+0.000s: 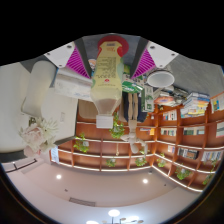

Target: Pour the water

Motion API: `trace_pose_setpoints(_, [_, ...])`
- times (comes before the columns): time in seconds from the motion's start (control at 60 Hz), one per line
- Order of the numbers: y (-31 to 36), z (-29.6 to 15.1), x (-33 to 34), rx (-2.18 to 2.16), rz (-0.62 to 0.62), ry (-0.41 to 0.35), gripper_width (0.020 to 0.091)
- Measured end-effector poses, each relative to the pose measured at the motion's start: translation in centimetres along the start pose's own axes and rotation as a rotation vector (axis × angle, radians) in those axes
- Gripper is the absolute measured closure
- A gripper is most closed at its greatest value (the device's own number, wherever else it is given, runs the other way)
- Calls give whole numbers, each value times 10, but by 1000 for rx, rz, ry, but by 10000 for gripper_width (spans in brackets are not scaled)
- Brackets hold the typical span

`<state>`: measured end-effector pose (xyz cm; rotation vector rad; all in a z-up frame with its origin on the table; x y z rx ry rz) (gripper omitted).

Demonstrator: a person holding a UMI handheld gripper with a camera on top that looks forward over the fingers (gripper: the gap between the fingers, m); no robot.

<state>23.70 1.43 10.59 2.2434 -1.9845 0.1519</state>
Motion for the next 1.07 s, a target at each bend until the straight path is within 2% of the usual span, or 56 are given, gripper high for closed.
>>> trace_pose_setpoints(0.1, [6,3,34,-11,33,26,308])
trace_pose_setpoints(0.267, [30,-1,97,-3,67,13,280])
trace_pose_setpoints(0.467, [47,0,150,-7,136,30,277])
trace_pose_setpoints(0.833, [58,-14,194,-87,140,-20,278])
trace_pose_setpoints(1.067, [61,-15,201,-99,136,-22,280])
Point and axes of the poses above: the point between the fingertips, and its own axes, seen from behind it with the camera up: y to the left, z down, x backward, against the way the camera looks, the point moved 6 cm from there along x, backward, against the way the camera looks, and after that the axes turned 6 degrees about -x, right-handed, at the moved point
